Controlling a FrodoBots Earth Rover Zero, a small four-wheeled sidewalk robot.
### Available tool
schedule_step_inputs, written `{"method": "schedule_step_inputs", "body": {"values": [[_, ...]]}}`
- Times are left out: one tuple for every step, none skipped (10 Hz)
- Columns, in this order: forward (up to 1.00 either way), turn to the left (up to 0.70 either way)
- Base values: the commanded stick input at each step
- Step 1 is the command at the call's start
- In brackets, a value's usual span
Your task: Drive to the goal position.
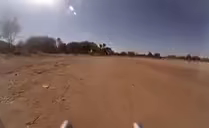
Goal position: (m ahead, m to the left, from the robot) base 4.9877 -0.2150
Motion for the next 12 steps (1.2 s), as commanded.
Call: {"method": "schedule_step_inputs", "body": {"values": [[0.70,0.00],[0.70,0.00],[0.70,0.27],[0.70,0.27],[0.70,0.27],[0.70,0.27],[0.70,0.27],[0.70,0.17],[0.70,0.04],[0.70,0.00],[0.70,0.00],[0.70,0.00]]}}
